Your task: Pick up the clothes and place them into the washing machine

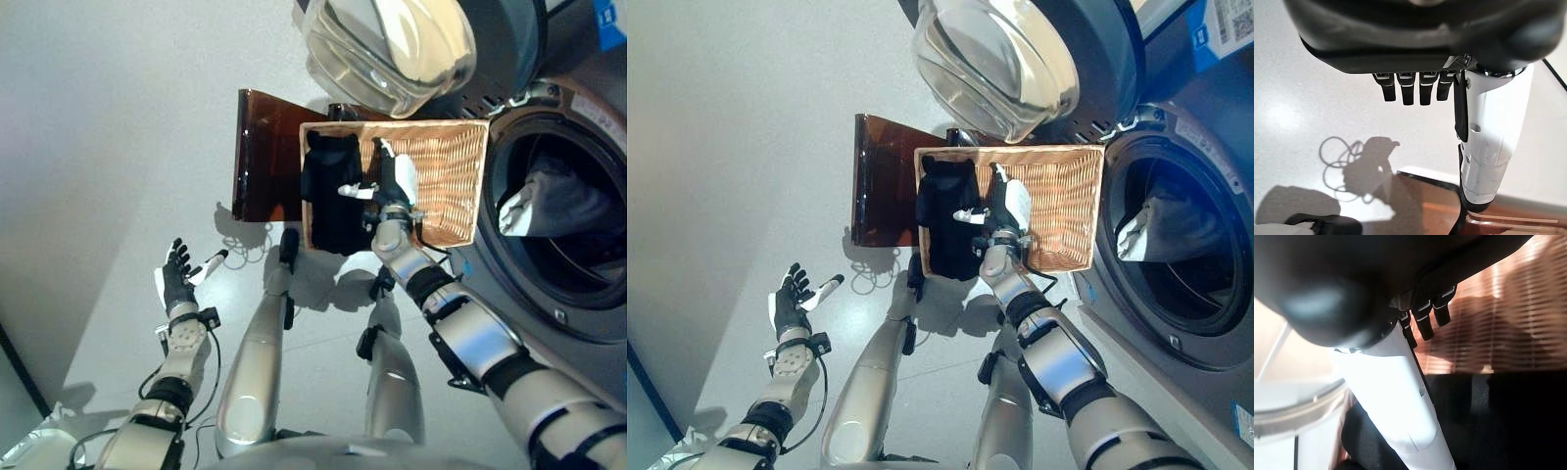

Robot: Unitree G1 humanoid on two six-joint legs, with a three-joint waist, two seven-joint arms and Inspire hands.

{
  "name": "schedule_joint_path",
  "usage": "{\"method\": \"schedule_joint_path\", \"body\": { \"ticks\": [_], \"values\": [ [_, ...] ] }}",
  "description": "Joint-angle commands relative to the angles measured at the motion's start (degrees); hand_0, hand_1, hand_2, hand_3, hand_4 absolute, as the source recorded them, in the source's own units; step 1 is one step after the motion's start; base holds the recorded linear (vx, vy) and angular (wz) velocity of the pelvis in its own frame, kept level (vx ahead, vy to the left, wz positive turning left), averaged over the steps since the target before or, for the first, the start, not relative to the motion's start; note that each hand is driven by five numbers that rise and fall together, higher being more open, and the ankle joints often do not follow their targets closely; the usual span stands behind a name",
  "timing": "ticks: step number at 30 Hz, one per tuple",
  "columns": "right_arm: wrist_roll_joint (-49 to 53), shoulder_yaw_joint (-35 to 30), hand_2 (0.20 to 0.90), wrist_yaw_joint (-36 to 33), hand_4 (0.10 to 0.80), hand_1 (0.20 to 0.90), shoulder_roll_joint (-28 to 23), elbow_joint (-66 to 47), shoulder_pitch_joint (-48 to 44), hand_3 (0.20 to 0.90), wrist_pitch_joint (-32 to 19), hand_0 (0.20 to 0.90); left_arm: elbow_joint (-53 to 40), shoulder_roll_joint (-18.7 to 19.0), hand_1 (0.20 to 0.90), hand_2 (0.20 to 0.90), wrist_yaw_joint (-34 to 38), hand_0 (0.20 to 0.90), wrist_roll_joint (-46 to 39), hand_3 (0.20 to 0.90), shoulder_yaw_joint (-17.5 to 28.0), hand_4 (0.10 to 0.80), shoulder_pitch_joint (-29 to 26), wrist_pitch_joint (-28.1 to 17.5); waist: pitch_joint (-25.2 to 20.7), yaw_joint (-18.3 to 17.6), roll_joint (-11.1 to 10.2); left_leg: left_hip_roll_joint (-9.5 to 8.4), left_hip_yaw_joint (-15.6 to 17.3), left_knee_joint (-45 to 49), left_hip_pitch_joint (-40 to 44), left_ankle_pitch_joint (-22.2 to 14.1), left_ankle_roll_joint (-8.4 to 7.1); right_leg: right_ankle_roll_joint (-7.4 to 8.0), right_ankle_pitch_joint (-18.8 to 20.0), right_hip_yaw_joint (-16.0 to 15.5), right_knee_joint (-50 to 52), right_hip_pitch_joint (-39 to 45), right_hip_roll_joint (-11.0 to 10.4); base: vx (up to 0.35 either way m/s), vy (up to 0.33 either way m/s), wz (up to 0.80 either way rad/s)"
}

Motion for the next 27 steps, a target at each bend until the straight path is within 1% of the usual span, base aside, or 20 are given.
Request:
{"method": "schedule_joint_path", "body": {
  "ticks": [1, 5, 15, 19, 20, 21, 24, 26, 27],
  "values": [
    [1.13, -0.01, 0.900, -0.31, 0.800, 0.900, 0.24, -1.72, -4.90, 0.900, -2.77, 0.900, -5.50, 4.80, 0.900, 0.900, 2.88, 0.900, -1.10, 0.900, 0.92, 0.800, 2.08, -4.17, 0.57, 1.57, 3.89, -2.75, -2.68, -14.46, 5.03, 6.65, -4.43, 1.26, -0.83, -1.30, -0.21, 4.67, 0.96, -0.025, 0.003, 0.06],
    [1.43, -0.25, 0.900, 0.51, 0.800, 0.900, 0.29, -1.00, -5.90, 0.900, -2.50, 0.900, -9.61, 5.65, 0.900, 0.900, 3.13, 0.900, -0.94, 0.900, 1.66, 0.800, 2.11, -4.49, 1.40, 1.90, 3.96, -2.90, -3.25, -14.46, 4.07, 6.85, -4.64, 1.40, -0.86, -2.03, -0.27, 4.35, 0.86, -0.027, 0.002, 0.08],
    [1.71, -0.51, 0.900, 2.00, 0.800, 0.900, 1.82, 1.95, -8.13, 0.900, -1.80, 0.900, -10.42, 6.32, 0.900, 0.900, 3.05, 0.900, -1.55, 0.900, 2.40, 0.800, 2.01, -4.56, 1.81, 2.88, 3.79, -3.28, -4.61, -14.46, 3.20, 6.98, -4.51, 1.48, -1.24, -2.81, -0.04, 4.48, 0.71, -0.017, 0.008, 0.06],
    [1.81, -0.37, 0.900, 2.66, 0.800, 0.900, 2.27, 3.08, -9.59, 0.900, -1.37, 0.900, -12.24, 6.80, 0.900, 0.900, 2.76, 0.900, -1.66, 0.900, 2.63, 0.800, 2.57, -4.42, 2.27, 3.57, 3.88, -3.33, -5.34, -14.46, 2.69, 7.27, -4.51, 1.54, -1.50, -3.69, -0.07, 4.79, 0.70, -0.015, -0.014, 0.04],
    [1.86, -0.14, 0.831, 3.34, 0.751, 0.831, 2.39, 3.30, -10.28, 0.831, -1.16, 0.831, -11.95, 6.93, 0.900, 0.900, 2.51, 0.900, -1.70, 0.900, 2.83, 0.800, 2.54, -4.31, 2.58, 3.75, 3.79, -3.45, -5.66, -14.46, 2.56, 7.32, -4.54, 1.60, -1.59, -4.00, -0.04, 4.98, 0.70, -0.025, -0.028, 0.10],
    [2.05, -0.15, 0.796, 3.65, 0.725, 0.796, 2.46, 3.39, -10.52, 0.796, -1.19, 0.796, -11.58, 6.88, 0.900, 0.900, 2.52, 0.900, -1.77, 0.900, 2.87, 0.800, 2.33, -4.29, 2.78, 3.80, 3.79, -3.52, -5.83, -14.46, 2.47, 7.38, -4.61, 1.64, -1.60, -4.18, -0.01, 5.09, 0.71, -0.023, -0.023, 0.13],
    [2.37, 0.28, 0.785, 4.46, 0.718, 0.785, 2.96, 3.26, -10.56, 0.785, -1.18, 0.785, -11.19, 6.73, 0.900, 0.900, 2.52, 0.900, -1.56, 0.900, 2.72, 0.800, 2.21, -3.94, 3.18, 4.00, 3.62, -3.71, -6.26, -14.46, 2.28, 7.49, -4.67, 1.61, -1.74, -4.52, 0.07, 5.33, 0.72, -0.013, -0.013, 0.11],
    [2.57, 0.32, 0.746, 4.75, 0.690, 0.746, 3.48, 3.31, -10.45, 0.746, -1.25, 0.746, -10.61, 6.55, 0.900, 0.900, 2.53, 0.900, -1.60, 0.900, 2.60, 0.800, 2.09, -3.82, 3.30, 4.11, 3.45, -3.77, -6.38, -14.46, 2.29, 7.50, -4.66, 1.57, -1.83, -4.72, 0.20, 5.47, 0.74, -0.010, 0.000, 0.08],
    [2.57, 0.32, 0.746, 4.75, 0.690, 0.746, 3.48, 3.31, -10.46, 0.746, -1.25, 0.746, -10.60, 6.56, 0.900, 0.900, 2.52, 0.900, -1.60, 0.900, 2.61, 0.800, 2.08, -3.83, 3.30, 4.11, 3.44, -3.77, -6.38, -14.46, 2.29, 7.50, -4.66, 1.57, -1.83, -4.73, 0.20, 5.47, 0.74, -0.009, -0.003, 0.09]
  ]
}}
